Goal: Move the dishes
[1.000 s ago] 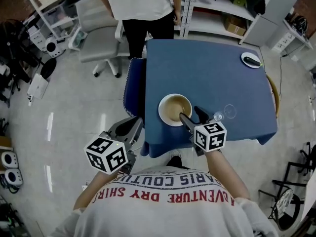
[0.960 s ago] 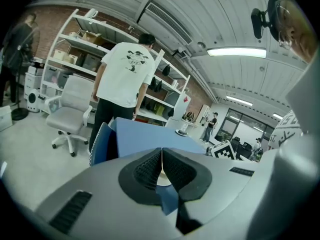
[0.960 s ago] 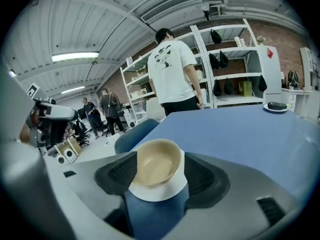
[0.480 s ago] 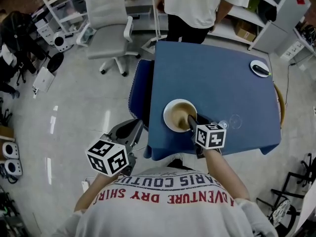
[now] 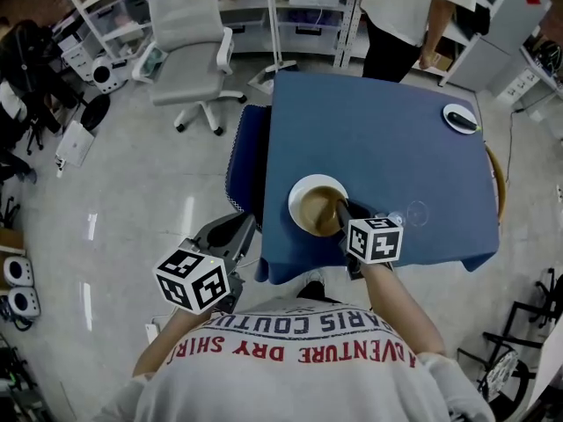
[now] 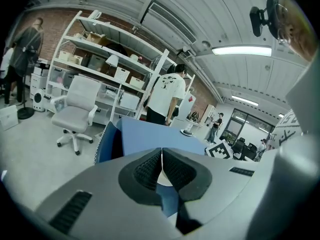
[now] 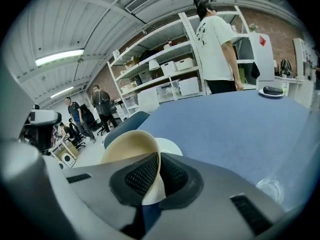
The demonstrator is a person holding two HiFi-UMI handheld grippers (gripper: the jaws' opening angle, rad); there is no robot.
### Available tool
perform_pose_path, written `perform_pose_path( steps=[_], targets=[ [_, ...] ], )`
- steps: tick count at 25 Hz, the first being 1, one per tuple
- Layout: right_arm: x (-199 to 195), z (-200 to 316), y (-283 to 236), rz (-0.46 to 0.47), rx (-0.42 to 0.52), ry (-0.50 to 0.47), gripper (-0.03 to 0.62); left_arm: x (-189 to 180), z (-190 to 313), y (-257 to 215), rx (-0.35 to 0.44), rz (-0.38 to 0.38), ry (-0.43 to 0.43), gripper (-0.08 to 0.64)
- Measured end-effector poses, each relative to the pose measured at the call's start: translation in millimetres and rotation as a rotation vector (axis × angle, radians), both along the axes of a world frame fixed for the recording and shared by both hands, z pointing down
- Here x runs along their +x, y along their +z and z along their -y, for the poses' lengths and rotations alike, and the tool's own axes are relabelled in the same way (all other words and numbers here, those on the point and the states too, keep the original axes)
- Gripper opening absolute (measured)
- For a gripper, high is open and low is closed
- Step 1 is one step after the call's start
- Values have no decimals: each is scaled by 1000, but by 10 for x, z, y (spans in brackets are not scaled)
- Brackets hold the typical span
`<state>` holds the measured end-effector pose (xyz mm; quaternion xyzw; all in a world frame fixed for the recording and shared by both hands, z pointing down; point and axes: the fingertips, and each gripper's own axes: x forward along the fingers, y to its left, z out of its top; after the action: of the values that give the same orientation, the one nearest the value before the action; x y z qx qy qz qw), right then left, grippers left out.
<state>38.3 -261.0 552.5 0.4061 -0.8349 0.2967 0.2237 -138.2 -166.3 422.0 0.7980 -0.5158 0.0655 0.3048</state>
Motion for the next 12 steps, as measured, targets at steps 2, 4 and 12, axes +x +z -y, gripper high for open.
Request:
perform_pose_path(
  steps=[2,4,12],
  targets=[
    [-2,-5,-90,8,14,0,31,14,14,-10,1,-3,10,29],
    [10,-16,-192,23,29,4,29,46,31,-14,3,-6,23,29],
    [308,-143,-491,32,105,73,29,315,38,-14,16,-12,114,29]
  ],
)
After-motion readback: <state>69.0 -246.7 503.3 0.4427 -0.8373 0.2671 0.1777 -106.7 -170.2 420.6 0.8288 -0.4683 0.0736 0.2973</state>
